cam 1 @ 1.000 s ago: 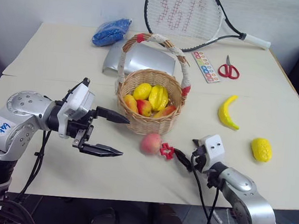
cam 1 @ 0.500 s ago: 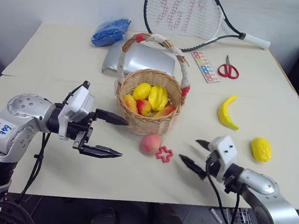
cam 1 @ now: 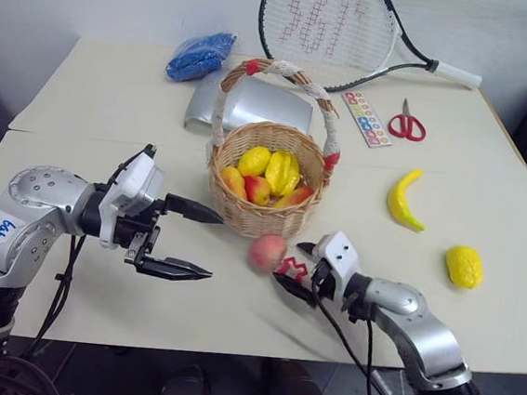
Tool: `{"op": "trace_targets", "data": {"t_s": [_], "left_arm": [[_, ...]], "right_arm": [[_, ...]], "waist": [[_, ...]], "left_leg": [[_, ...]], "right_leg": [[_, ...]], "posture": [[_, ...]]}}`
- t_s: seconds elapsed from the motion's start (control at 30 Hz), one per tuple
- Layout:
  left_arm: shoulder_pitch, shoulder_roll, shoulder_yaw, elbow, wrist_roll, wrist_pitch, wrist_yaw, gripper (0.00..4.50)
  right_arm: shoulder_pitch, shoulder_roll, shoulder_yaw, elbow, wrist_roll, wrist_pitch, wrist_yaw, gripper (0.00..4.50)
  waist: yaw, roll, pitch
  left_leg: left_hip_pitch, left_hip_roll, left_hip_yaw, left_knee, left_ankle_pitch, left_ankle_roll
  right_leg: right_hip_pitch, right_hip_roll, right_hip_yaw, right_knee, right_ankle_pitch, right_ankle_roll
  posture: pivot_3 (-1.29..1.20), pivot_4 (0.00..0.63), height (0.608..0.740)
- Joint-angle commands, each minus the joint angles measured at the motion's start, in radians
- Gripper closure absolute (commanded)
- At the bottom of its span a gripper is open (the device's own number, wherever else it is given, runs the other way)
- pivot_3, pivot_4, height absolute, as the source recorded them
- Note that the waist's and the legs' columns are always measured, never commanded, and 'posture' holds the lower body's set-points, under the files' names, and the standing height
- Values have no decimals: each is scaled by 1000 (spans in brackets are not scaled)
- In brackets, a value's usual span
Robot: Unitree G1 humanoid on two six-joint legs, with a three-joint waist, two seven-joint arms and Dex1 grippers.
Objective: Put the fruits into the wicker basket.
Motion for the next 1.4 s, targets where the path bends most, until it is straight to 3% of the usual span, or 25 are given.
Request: {"op": "trace_targets", "data": {"t_s": [0.03, 0.23, 0.33, 0.47, 0.67, 0.8, 0.97, 1.13, 1.27, 1.4], "left_arm": [[-3, 18, 37, -20, -10, -8, 2, 0], [-8, 16, 33, -17, -6, -13, 4, 0], [-16, 10, 25, -13, 0, -19, 6, 0], [-26, 9, 19, -3, 5, -24, 4, 0], [-41, 8, 21, 1, -2, -16, 6, 0], [-49, -6, 17, -20, -34, 12, 14, 0], [-75, -66, 12, -41, -89, 46, 40, 0], [-84, -111, 1, -33, -99, 51, 60, 0], [-46, -116, -23, -34, -52, 13, 53, 0], [-34, -141, -29, -39, -35, -4, 91, 0]], "right_arm": [[39, -31, -4, -22, 10, 11, 31, 13], [54, -39, -36, -45, 24, 32, 26, 13], [48, -15, -35, -19, 30, 8, 23, 590], [37, 21, -31, 19, 9, -30, -2, 1872], [70, 4, -69, -31, 26, -32, 5, 1939], [111, -42, -217, -163, 133, 44, 6, 1939], [198, -146, -603, -302, 334, 211, -19, 1939], [200, -313, -987, -105, 406, 350, -39, 1939], [202, -342, -1032, 74, 316, 315, -109, 1939], [195, -298, -942, 211, 199, 223, -201, 1939]], "waist": [[1, 0, 0], [1, -1, -1], [1, -1, -1], [-1, -1, -1], [-1, -1, -1], [3, -1, -1], [17, -1, 0], [23, 0, 0], [21, -1, -1], [16, -1, -1]], "left_leg": [[0, 0, 0, 0, 0, 0], [0, 0, 0, 0, 0, 0], [0, 0, 0, 0, 0, 0], [0, 0, 0, 0, 0, 0], [0, 0, 0, 0, 0, 0], [-1, 0, 0, 0, 0, 0], [-2, 0, -1, 3, 0, 1], [-1, -1, -1, 4, -1, 2], [0, -2, -1, 3, -1, 2], [0, -2, 0, 2, 0, 1]], "right_leg": [[0, 0, 0, 0, 0, 0], [0, 0, 0, 0, 0, 0], [0, 0, 0, 0, 0, 0], [0, 0, 0, 0, 0, 0], [0, 0, 0, 1, 0, 0], [0, 0, 0, 0, 0, 0], [0, 0, -1, 0, 0, 1], [2, 0, 0, 0, 1, 1], [2, 1, 1, -1, 1, 1], [2, 1, 2, -1, 1, 1]], "posture": [[0, 150, 740], [0, 150, 740], [0, 150, 740], [0, 150, 740], [0, 150, 740], [0, 150, 740], [0, 150, 740], [0, 150, 740], [0, 150, 740], [0, 150, 740]]}}
